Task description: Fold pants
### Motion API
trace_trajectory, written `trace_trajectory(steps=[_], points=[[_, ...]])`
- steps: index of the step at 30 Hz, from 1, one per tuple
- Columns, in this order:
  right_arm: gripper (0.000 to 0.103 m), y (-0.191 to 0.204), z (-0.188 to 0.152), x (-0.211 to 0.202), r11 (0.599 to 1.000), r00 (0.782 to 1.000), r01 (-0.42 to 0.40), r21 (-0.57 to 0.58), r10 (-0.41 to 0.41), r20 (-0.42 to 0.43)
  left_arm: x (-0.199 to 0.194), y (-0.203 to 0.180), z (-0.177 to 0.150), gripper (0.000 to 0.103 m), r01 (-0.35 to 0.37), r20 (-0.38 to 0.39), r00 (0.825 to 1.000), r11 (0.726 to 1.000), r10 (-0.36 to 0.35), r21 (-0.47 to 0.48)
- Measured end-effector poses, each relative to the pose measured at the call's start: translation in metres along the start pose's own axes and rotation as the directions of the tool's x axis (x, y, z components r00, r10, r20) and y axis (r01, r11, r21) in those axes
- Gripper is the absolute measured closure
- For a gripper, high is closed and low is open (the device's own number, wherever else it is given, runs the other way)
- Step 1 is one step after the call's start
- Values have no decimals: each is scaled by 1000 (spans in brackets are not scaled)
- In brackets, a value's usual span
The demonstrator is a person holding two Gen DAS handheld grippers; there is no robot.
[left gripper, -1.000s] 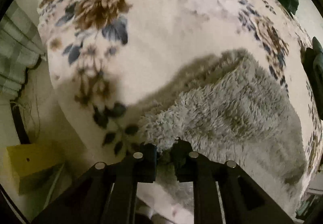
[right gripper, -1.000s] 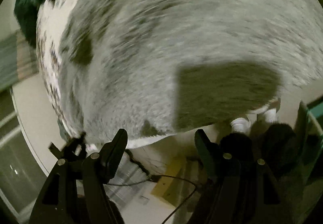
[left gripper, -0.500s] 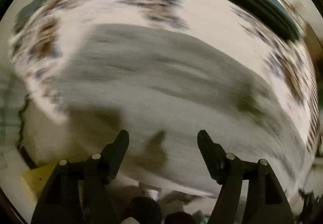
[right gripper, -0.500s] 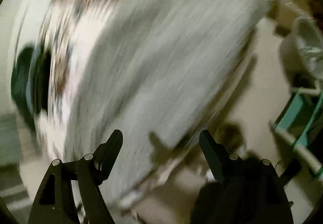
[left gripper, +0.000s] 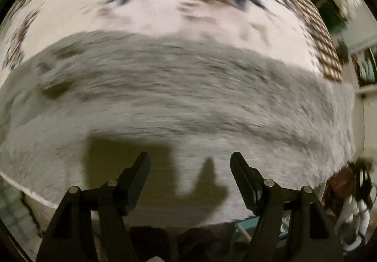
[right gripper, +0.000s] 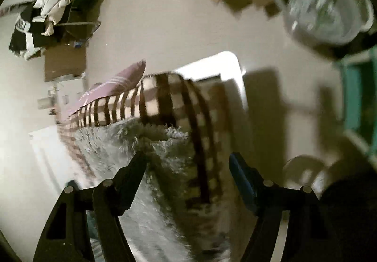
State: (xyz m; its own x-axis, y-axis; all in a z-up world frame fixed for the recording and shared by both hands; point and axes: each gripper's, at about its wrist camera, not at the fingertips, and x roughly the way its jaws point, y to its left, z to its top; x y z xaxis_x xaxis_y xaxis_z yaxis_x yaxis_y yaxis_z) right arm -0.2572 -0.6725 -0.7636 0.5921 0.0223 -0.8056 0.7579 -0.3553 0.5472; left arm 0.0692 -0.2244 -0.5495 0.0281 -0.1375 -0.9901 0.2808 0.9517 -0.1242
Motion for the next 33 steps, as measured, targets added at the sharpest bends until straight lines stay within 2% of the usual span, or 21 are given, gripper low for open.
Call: trace_trajectory(steps=[2,3,4,5,6,11,16,18,20,22,24,26,29,32,33], points=[[31,-3,-2,20,999,999,-35,24,36,-31,6,-19,1,35,-11,-15,1000,999,12,41],[53,-3,-1,28,998,998,-50,35,51,-36,9,-25,0,35,-18,-20,1000,998,19,56],[80,-1,1,35,997,997,-65,40,66,-38,12,-32,0,35,-28,-23,999,997,30,75],[82,4,-2,38,998,998,-64,27,65,-26,16,-39,0,35,-37,-26,999,995,39,92],[89,13,-4,35,999,999,-50,-5,50,12,19,-45,0,35,-46,-30,998,994,49,104],[92,54,3,18,989,994,1,-145,15,109,41,-58,-2,35,-63,-73,995,991,72,119],[92,74,14,29,969,995,39,-243,-15,103,54,-51,-9,35,-69,-93,992,989,81,131],[91,78,15,32,958,997,29,-287,-8,75,58,-53,-10,35,-69,-95,992,989,82,133],[83,75,17,31,954,997,64,-294,-52,48,60,-53,-10,35,-65,-101,992,989,79,130],[60,66,14,11,961,995,71,-267,-51,84,66,-49,2,35,-60,-107,991,990,74,126],[52,60,8,-11,969,992,50,-241,-21,122,68,-43,7,34,-55,-108,992,992,68,118],[48,59,-1,-22,973,994,-6,-232,32,106,68,-39,9,34,-56,-106,992,992,68,112],[48,63,-10,-6,967,998,-55,-248,64,27,70,-35,14,34,-56,-105,992,992,68,109],[50,72,-12,19,962,999,-31,-270,36,14,64,-37,11,34,-53,-105,992,992,65,115],[75,75,-13,22,960,999,-19,-280,29,32,62,-37,10,34,-50,-106,992,992,62,118]])
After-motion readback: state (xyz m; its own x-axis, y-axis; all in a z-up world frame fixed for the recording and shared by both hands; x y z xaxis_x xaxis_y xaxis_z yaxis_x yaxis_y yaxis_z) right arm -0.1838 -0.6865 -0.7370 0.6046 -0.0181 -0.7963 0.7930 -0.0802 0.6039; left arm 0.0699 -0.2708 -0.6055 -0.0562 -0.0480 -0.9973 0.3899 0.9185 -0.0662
